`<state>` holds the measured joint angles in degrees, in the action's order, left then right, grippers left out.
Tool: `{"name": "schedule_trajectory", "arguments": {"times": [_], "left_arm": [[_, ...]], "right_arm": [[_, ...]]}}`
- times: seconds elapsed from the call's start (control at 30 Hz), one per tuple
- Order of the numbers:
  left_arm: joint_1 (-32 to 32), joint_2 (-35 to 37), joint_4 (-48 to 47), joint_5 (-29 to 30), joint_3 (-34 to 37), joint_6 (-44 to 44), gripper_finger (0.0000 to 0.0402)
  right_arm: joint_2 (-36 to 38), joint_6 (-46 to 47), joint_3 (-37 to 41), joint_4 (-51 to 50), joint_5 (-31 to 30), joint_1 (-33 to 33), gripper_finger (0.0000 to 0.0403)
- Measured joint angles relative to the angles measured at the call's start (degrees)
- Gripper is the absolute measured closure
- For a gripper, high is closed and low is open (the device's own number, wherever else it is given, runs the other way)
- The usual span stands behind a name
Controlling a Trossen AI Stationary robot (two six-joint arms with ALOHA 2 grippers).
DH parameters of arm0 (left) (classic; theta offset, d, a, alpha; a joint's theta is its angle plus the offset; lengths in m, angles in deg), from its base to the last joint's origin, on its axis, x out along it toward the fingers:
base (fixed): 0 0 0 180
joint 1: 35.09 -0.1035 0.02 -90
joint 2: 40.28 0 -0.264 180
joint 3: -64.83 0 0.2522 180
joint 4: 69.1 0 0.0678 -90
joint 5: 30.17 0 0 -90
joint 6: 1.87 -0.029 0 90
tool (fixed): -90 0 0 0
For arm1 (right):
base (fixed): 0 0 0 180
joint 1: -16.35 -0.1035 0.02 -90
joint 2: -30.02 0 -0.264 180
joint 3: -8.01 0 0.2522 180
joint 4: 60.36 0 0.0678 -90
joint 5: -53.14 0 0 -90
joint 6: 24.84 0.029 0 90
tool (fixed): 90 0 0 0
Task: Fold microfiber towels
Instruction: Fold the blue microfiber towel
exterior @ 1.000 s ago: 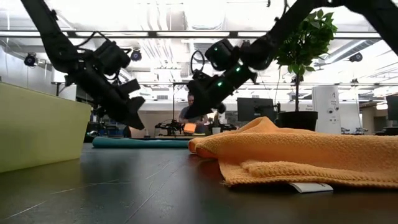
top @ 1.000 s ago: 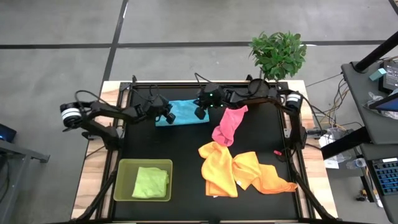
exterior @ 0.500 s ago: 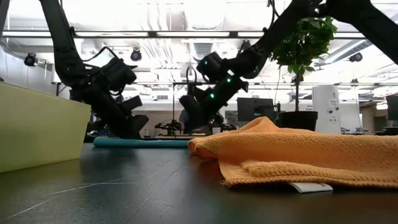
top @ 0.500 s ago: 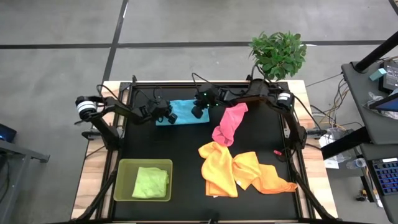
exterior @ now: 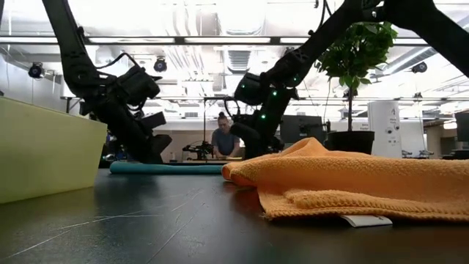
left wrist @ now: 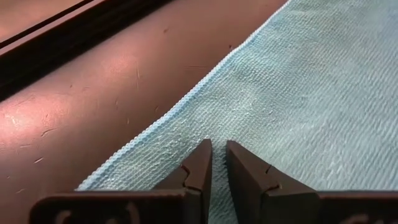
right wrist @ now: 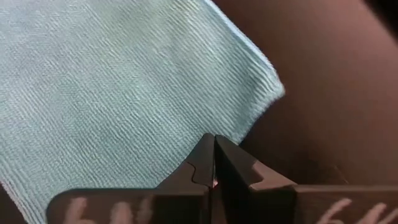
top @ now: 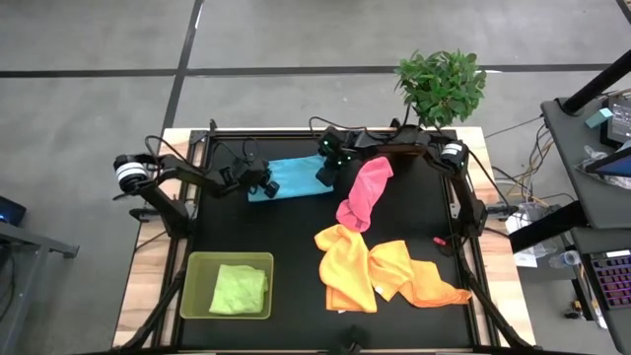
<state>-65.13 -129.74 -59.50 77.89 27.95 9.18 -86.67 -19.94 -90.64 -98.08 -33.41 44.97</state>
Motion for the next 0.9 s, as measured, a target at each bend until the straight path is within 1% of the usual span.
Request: {"name": "schedule_trajectory", "arguments": {"times": [0.13, 0.33, 0.4, 0.5, 0.6, 0.77, 0.9], "left_arm": [[0.02, 1.98, -0.96, -0.73, 0.19, -2.37, 0.0369], [0.03, 8.6, -1.28, -0.82, 0.35, -5.92, 0.0369], [0.26, 10.68, -1.31, -3.38, 0.35, -7.78, 0.0369], [0.59, 13.66, -2.28, -10.01, 0.33, -8.46, 0.0369], [1.12, 14.96, -5.12, -14.77, 0.64, -8.38, 0.0369], [1.88, 14.81, -10.69, -15.45, 1.74, -8.29, 0.0369], [1.86, 13.68, -11.46, -15.4, 3.13, -8.26, 0.0369]], "right_arm": [[0.8, -0.27, 0.03, -0.74, -0.28, 0.46, 0.0394], [4.91, 0.69, 0.15, -1.44, -0.85, 0.46, 0.0394], [6.11, 2.35, 0.15, -2.46, -0.64, 0.43, 0.0393], [7.21, 3.29, 0.15, -4.88, -0.09, 0.41, 0.0382], [7.58, 5.39, 0.15, -6.03, 0.99, 0.41, 0.0358], [6.44, 8.52, 0.9, -6.14, 4.1, 0.38, 0.0293], [4.97, 11.21, 0.96, -5.32, 4.16, 0.26, 0.0235]]}}
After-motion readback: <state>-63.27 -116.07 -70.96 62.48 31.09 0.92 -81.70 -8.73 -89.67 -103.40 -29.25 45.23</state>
